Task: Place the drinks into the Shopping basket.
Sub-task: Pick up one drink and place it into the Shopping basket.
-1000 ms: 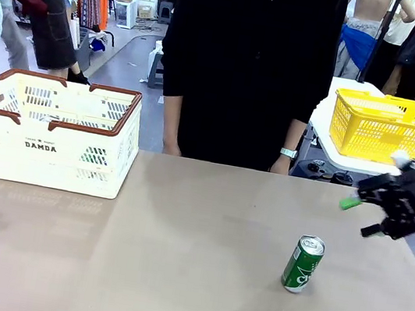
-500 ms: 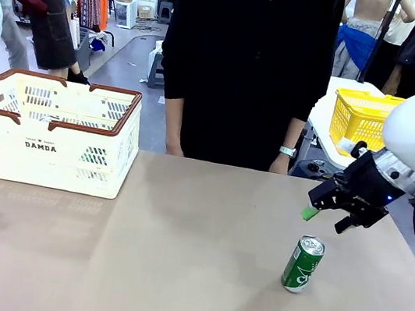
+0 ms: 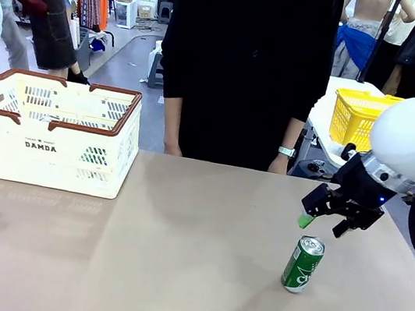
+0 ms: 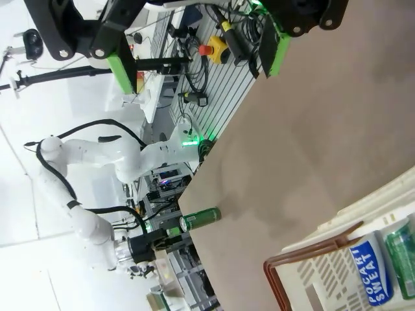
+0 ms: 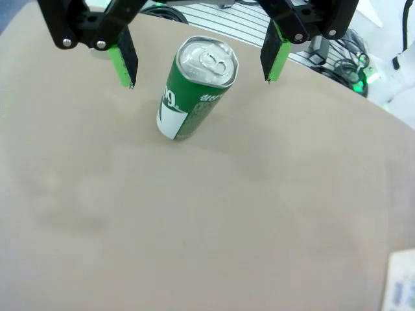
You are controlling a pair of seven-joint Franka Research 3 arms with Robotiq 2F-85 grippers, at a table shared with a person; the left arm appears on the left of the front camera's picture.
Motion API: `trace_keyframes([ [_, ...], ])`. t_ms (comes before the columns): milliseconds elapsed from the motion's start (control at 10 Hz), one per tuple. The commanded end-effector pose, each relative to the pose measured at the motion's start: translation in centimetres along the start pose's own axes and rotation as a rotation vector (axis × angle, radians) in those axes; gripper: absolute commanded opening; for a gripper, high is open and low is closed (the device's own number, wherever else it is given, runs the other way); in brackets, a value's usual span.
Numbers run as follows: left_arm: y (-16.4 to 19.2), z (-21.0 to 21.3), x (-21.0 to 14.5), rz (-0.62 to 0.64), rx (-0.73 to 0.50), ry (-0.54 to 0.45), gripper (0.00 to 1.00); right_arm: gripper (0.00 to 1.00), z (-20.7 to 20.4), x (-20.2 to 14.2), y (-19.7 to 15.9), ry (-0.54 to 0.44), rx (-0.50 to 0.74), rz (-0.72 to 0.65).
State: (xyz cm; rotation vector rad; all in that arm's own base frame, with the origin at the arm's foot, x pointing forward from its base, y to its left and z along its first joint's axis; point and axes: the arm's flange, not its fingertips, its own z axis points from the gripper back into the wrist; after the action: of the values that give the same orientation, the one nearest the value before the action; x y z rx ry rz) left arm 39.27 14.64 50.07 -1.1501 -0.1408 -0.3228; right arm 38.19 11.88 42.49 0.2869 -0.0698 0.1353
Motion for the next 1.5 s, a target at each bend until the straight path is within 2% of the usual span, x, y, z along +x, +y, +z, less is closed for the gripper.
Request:
trace_keyframes([
  [0, -0.1, 0.0, 0.0, -0.001, -0.003, -0.015, 1.0, 1.0, -0.1, -0.7, 2.3, 0.038, -0.098, -0.004],
  [300, -0.1, 0.0, 0.0, -0.001, -0.003, -0.015, 1.0, 1.0, -2.0, -0.6, 3.3, 0.1, -0.195, 0.006],
  [500, -0.1, 0.0, 0.0, -0.001, -0.003, -0.015, 1.0, 1.0, -3.0, -0.1, 3.1, 0.155, -0.22, 0.005],
  [800, -0.1, 0.0, 0.0, -0.001, -0.003, -0.015, 1.0, 1.0, -4.1, 0.1, 3.1, 0.168, -0.217, 0.043],
  [900, -0.1, 0.0, 0.0, -0.001, -0.003, -0.015, 1.0, 0.8, -4.1, 0.1, 3.1, 0.17, -0.223, 0.049],
  [1000, -0.1, 0.0, 0.0, -0.001, -0.003, -0.015, 1.0, 0.21, -4.1, 0.0, 3.2, 0.172, -0.222, 0.051],
  [1100, -0.1, 0.0, 0.0, -0.001, -0.003, -0.015, 1.0, 0.0, -4.1, 0.0, 3.2, 0.166, -0.222, 0.057],
  [1400, -0.1, 0.0, 0.0, -0.001, -0.003, -0.015, 1.0, 0.0, -4.1, -0.2, 3.6, 0.147, -0.233, 0.097],
])
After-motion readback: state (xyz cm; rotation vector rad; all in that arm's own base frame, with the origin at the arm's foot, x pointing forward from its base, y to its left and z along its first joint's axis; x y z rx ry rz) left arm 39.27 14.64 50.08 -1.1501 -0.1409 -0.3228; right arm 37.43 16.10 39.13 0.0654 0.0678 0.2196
